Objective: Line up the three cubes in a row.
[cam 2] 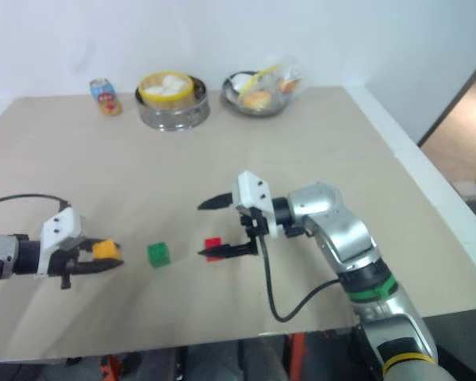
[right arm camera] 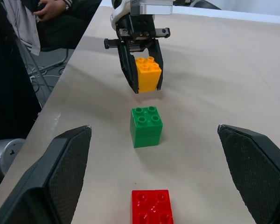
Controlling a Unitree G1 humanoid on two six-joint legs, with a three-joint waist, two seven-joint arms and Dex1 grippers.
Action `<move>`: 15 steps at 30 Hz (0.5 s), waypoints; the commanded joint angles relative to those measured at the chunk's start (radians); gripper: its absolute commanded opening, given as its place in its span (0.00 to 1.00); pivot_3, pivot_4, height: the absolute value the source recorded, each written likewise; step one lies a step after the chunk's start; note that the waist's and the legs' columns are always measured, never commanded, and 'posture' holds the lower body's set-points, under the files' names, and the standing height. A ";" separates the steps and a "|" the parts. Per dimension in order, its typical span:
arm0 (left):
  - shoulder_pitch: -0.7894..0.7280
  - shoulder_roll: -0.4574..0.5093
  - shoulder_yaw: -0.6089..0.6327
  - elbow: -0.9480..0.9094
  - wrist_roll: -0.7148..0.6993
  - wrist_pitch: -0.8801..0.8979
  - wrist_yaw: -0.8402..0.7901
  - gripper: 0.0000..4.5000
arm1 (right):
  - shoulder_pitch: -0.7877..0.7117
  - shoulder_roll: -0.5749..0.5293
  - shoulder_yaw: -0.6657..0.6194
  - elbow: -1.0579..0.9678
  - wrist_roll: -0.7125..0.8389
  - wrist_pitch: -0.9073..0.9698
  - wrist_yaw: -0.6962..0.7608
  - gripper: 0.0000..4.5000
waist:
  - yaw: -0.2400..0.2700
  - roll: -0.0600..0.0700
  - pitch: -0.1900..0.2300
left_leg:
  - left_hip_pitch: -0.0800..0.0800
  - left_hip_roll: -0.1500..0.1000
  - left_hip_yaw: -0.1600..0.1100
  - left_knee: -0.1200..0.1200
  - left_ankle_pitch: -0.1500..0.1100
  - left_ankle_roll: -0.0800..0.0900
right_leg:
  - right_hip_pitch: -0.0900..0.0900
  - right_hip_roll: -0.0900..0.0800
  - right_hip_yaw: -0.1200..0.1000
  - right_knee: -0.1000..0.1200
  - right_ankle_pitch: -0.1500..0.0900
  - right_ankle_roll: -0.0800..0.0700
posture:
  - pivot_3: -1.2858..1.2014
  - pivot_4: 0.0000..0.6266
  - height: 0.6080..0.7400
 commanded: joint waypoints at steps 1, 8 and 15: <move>-0.029 0.030 -0.029 0.047 -0.005 -0.040 -0.069 0.31 | 0.026 -0.024 -0.027 -0.062 0.002 0.006 -0.020 1.00 | 0.000 0.000 0.000 | 0.000 0.000 0.000 0.000 0.000 0.000 | 0.000 0.000 0.000 0.000 0.000 0.000 | 0.52 0.24 1.00; -0.019 0.067 -0.019 0.100 0.008 -0.096 -0.135 0.31 | 0.036 -0.043 -0.034 -0.069 0.013 0.015 -0.017 1.00 | 0.001 0.000 0.000 | 0.000 0.000 0.000 0.000 0.000 0.000 | 0.000 0.000 0.000 0.000 -0.001 0.000 | 0.52 0.24 1.00; -0.029 0.086 -0.037 0.155 0.040 -0.166 -0.178 0.31 | 0.044 -0.057 -0.035 -0.073 0.019 0.014 -0.011 1.00 | 0.001 0.000 0.000 | 0.000 0.000 0.000 0.000 0.000 0.000 | 0.000 0.000 0.000 0.000 -0.001 0.000 | 0.52 0.24 1.00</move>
